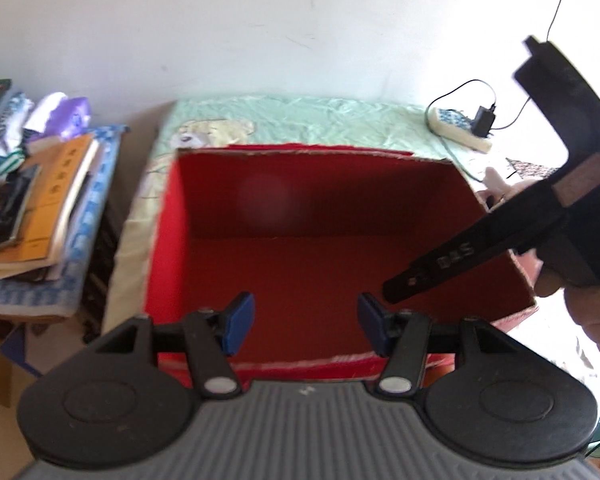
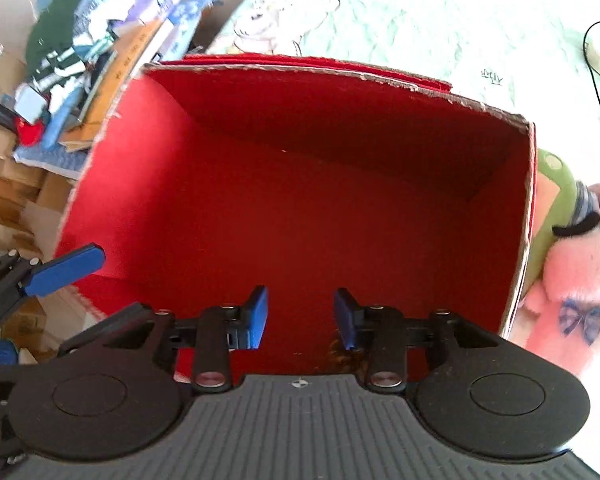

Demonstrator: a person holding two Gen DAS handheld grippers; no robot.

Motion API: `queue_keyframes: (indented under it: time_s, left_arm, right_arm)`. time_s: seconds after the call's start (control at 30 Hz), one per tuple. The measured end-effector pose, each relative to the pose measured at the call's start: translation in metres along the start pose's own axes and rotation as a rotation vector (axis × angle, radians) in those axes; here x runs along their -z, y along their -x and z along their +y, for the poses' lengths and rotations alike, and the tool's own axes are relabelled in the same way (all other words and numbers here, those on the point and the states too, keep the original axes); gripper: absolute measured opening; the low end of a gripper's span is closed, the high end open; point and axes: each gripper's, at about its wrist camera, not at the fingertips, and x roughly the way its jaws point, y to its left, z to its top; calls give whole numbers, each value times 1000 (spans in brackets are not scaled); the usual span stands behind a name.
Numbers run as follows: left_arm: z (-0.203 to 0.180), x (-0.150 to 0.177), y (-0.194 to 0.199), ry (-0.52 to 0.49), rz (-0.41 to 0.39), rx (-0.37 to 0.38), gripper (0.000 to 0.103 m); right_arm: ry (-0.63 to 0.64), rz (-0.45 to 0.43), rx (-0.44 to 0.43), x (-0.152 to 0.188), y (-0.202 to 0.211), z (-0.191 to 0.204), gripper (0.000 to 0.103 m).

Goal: Organize objects
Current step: 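Withdraw the right gripper and move it to the white tape roll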

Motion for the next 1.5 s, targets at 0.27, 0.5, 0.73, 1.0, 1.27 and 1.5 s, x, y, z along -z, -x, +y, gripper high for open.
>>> queue_keyframes:
  time_s: [0.27, 0.5, 0.73, 1.0, 1.27, 1.5]
  left_arm:
    - [-10, 23, 24, -9, 7, -41, 59]
    - [-30, 50, 23, -16, 60, -43, 58]
    - [-47, 71, 13, -22, 119, -65, 61]
    - [-59, 89, -1, -27, 161, -61, 63]
    - [-57, 97, -13, -15, 188, -3, 55]
    - [-50, 99, -25, 1, 229, 48, 51]
  right_arm:
    - [-19, -136, -129, 54, 55, -7, 40]
    - [-16, -185, -201, 86, 47, -5, 39]
    - [-18, -212, -157, 114, 37, -2, 39]
    - [-123, -219, -142, 142, 14, -15, 32]
    - [-189, -250, -180, 151, 5, -20, 26]
    - [-198, -219, -191, 148, -10, -13, 26]
